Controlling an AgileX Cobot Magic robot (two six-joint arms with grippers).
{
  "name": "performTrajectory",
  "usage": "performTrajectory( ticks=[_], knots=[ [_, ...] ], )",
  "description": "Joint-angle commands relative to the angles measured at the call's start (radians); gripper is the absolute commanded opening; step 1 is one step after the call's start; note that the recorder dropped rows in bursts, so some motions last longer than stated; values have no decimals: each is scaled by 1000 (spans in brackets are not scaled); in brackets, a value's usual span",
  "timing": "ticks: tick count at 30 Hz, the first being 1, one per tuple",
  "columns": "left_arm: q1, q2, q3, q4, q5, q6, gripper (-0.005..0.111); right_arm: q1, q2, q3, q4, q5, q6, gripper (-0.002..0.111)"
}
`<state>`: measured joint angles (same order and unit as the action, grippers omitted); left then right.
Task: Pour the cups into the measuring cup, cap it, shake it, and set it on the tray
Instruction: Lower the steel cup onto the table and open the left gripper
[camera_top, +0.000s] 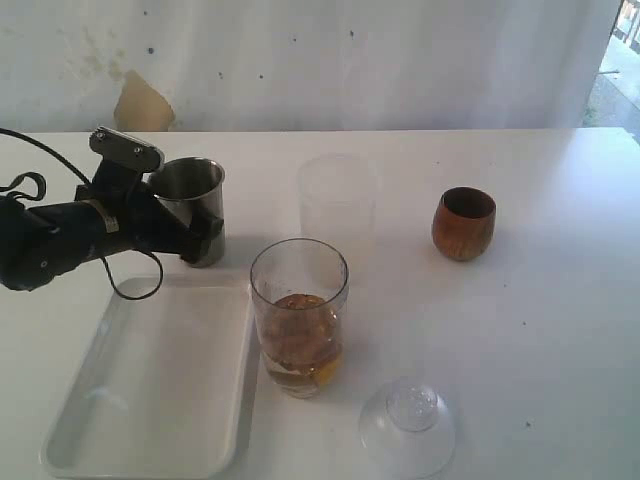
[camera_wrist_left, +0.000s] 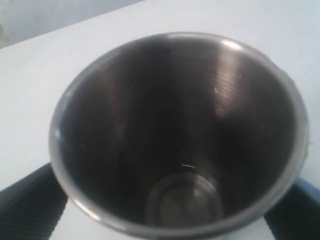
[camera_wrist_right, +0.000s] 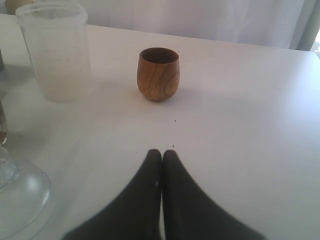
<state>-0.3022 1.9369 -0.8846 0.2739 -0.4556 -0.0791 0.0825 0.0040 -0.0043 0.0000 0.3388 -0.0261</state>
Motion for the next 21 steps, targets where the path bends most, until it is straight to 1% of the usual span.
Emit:
performTrajectory(
  ticks=[1, 4, 8, 10, 12, 15, 21],
  knots=[
    [0, -25, -1, 3, 24, -36, 97, -5, -4, 4, 0, -2, 4, 0],
    [0, -30, -1, 3, 58, -31, 97, -5, -4, 4, 0, -2, 4, 0],
    [0, -30, -1, 59, 97, -36, 97, -5, -4, 4, 0, -2, 4, 0],
    [0, -30, -1, 63, 120, -41, 97, -5, -4, 4, 0, -2, 4, 0],
    [0, -30, -1, 63, 120, -76, 97, -5, -4, 4, 0, -2, 4, 0],
    [0, -30, -1, 63, 114, -85, 97, -5, -4, 4, 0, -2, 4, 0],
    [0, -30, -1, 49, 141, -88, 106, -5, -4, 4, 0, -2, 4, 0]
  ],
)
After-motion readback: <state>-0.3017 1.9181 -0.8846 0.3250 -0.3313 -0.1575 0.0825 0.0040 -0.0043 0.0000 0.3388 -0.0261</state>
